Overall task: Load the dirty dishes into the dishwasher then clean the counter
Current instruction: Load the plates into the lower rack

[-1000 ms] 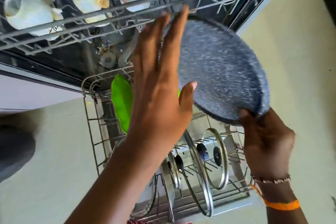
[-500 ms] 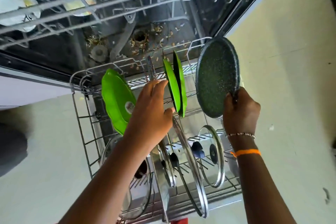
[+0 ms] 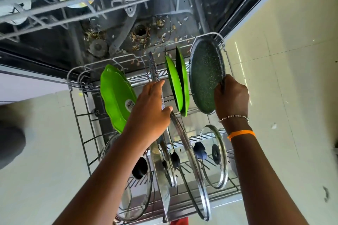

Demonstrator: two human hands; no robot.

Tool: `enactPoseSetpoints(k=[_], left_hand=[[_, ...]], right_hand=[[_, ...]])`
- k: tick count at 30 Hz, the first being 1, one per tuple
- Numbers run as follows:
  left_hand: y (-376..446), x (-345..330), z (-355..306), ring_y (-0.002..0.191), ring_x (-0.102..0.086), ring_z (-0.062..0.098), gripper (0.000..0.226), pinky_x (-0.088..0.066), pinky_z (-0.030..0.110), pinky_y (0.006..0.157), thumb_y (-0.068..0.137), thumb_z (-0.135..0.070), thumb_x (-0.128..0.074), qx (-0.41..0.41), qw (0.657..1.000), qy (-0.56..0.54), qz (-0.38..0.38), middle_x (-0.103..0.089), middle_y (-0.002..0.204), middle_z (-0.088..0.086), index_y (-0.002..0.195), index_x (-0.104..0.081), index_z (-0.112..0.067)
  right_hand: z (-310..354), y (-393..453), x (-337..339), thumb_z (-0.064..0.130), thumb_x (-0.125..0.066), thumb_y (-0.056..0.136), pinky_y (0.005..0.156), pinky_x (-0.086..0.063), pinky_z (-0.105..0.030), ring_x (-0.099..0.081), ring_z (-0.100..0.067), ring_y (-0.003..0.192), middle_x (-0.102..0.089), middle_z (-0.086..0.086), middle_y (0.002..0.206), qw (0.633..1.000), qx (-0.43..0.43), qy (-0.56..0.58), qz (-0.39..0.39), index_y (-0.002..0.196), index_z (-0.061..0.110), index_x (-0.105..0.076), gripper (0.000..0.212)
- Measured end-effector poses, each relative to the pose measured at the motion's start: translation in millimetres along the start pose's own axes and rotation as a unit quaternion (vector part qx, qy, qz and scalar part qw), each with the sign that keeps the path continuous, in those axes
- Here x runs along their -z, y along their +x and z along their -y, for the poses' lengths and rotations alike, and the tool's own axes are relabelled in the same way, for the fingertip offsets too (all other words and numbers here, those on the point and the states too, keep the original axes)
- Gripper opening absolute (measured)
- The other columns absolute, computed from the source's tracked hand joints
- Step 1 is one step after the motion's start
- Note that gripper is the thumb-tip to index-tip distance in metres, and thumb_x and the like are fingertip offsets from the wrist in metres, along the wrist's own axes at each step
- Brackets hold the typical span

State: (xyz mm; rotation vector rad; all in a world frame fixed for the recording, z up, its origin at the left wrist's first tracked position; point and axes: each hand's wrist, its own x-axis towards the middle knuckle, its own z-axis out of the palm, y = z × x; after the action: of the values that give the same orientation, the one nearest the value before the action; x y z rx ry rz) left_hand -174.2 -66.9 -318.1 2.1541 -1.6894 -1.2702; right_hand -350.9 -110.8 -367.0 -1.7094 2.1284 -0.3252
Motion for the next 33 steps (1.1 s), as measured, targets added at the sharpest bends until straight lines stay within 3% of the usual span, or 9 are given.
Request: enactPoseSetpoints(k=[5, 11, 14, 16, 18, 21, 24, 28, 33], left_hand=[[1, 1, 2, 0.138, -0.026, 0.014, 0.067, -0.016, 0.015, 0.100, 0.091, -0.018, -0.056, 0.001, 1.000, -0.010, 0.004, -0.024, 0.151, -0.001, 0.147, -0.020, -0.020], [-2, 4, 9, 0.128, -0.033, 0.006, 0.064, -0.014, 0.001, 0.084, 0.091, -0.017, -0.056, 0.021, 0.997, -0.068, -0.003, -0.027, 0.149, -0.002, 0.146, -0.024, -0.024], [-5, 9, 16, 0.126, -0.037, 0.007, 0.059, -0.030, 0.017, 0.099, 0.090, -0.015, -0.058, 0.043, 0.990, -0.135, -0.021, -0.035, 0.146, -0.001, 0.142, -0.032, -0.024], [-10, 16, 22, 0.124, -0.043, 0.013, 0.055, -0.036, 0.030, 0.102, 0.089, -0.013, -0.058, 0.064, 0.980, -0.184, -0.030, -0.041, 0.142, 0.000, 0.139, -0.037, -0.022], [-18, 26, 28, 0.117, -0.048, 0.014, 0.050, -0.041, 0.032, 0.097, 0.090, -0.012, -0.058, 0.082, 0.968, -0.235, -0.036, -0.046, 0.136, 0.000, 0.136, -0.041, -0.022], [-33, 44, 39, 0.102, -0.051, 0.009, 0.043, -0.042, 0.013, 0.072, 0.091, -0.008, -0.056, 0.096, 0.952, -0.284, -0.055, -0.051, 0.123, -0.002, 0.131, -0.047, -0.020], [-56, 66, 55, 0.084, -0.052, 0.002, 0.038, -0.039, -0.002, 0.059, 0.091, -0.005, -0.054, 0.105, 0.938, -0.320, -0.084, -0.054, 0.113, 0.000, 0.128, -0.050, -0.012], [-94, 113, 85, 0.082, -0.054, -0.004, 0.033, -0.042, 0.006, 0.073, 0.088, 0.005, -0.051, 0.092, 0.930, -0.345, -0.092, -0.059, 0.107, 0.003, 0.115, -0.055, -0.014], [-142, 185, 128, 0.091, -0.062, 0.014, 0.024, -0.046, 0.025, 0.086, 0.088, 0.002, -0.052, 0.106, 0.913, -0.385, -0.077, -0.067, 0.106, 0.008, 0.101, -0.063, -0.015]], right_hand=[[-10, 13, -20, 0.011, -0.042, 0.093, 0.063, -0.030, -0.035, -0.057, -0.045, 0.089, -0.060, -0.031, 0.097, 0.999, -0.021, -0.005, 0.027, 0.107, -0.003, -0.052, 0.022], [-11, 32, -10, 0.023, -0.046, 0.094, 0.071, -0.037, -0.040, -0.055, -0.045, 0.102, -0.054, -0.025, 0.120, 0.992, -0.048, -0.049, 0.110, 0.132, 0.007, -0.030, 0.043], [1, 16, -1, 0.019, -0.059, 0.086, 0.079, -0.042, -0.042, -0.048, -0.039, 0.111, -0.039, -0.018, 0.130, 0.997, -0.022, -0.053, 0.047, 0.137, 0.010, -0.030, 0.059], [11, -4, 4, 0.007, -0.057, 0.082, 0.082, -0.039, -0.038, -0.045, -0.036, 0.109, -0.039, -0.019, 0.128, 0.998, 0.001, -0.054, -0.018, 0.132, 0.008, -0.037, 0.054], [28, -28, 5, -0.001, -0.053, 0.079, 0.082, -0.039, -0.038, -0.051, -0.038, 0.100, -0.047, -0.021, 0.119, 0.998, 0.047, 0.016, -0.048, 0.116, 0.004, -0.052, 0.037], [68, -63, 3, 0.002, -0.046, 0.076, 0.069, -0.051, -0.043, -0.060, -0.037, 0.079, -0.061, -0.019, 0.098, 0.986, 0.111, 0.126, 0.001, 0.090, 0.004, -0.064, 0.023], [124, -97, 3, 0.003, -0.047, 0.074, 0.064, -0.053, -0.042, -0.062, -0.038, 0.072, -0.064, -0.020, 0.088, 0.974, 0.148, 0.163, 0.059, 0.084, 0.004, -0.066, 0.022], [204, -137, 6, 0.014, -0.039, 0.075, 0.072, -0.051, -0.044, -0.062, -0.037, 0.082, -0.063, -0.019, 0.095, 0.962, 0.161, 0.184, 0.120, 0.090, 0.006, -0.067, 0.032], [294, -183, 23, 0.013, -0.039, 0.074, 0.075, -0.051, -0.040, -0.062, -0.035, 0.085, -0.065, -0.016, 0.097, 0.954, 0.165, 0.218, 0.123, 0.093, 0.006, -0.066, 0.034]])
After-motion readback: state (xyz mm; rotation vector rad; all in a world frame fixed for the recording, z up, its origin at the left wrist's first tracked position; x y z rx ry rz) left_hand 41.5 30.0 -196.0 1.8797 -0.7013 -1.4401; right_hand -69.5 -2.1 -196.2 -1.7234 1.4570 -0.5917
